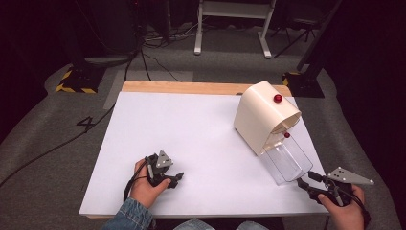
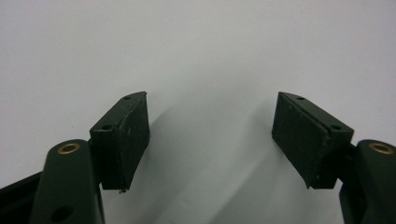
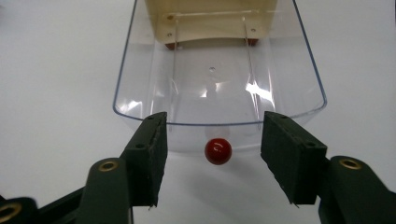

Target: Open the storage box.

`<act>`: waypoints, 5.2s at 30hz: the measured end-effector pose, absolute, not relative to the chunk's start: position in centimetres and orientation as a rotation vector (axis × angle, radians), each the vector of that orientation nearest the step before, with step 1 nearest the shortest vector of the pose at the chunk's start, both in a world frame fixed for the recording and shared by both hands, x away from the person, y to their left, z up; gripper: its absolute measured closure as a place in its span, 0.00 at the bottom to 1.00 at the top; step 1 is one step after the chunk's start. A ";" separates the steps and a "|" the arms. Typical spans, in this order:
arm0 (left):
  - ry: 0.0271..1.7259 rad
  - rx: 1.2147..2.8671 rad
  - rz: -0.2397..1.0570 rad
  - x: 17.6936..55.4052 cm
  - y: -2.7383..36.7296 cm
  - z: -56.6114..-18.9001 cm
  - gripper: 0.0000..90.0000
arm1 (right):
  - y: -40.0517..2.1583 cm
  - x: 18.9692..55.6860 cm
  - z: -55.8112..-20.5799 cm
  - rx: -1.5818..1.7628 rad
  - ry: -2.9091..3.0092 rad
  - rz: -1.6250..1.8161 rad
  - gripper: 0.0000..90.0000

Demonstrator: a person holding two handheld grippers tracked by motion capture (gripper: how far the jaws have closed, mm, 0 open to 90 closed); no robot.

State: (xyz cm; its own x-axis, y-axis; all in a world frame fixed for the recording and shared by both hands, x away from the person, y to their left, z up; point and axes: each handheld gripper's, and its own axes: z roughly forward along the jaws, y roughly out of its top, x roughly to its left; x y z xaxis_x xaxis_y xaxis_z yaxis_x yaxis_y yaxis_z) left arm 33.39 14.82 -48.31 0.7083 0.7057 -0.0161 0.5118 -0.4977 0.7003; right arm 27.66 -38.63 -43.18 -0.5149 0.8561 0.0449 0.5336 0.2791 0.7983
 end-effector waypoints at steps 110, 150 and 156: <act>0.921 2.208 0.349 33.4 14.8 -48.3 0.31 | -38.7 28.7 -37.0 1.067 2.080 1.212 0.82; 0.921 2.208 0.350 33.4 14.8 -48.3 0.31 | -38.7 29.4 -40.3 1.174 2.079 1.189 0.45; 0.920 2.210 0.354 33.4 14.8 -48.3 0.31 | -39.1 27.9 -39.3 1.172 2.080 1.208 0.42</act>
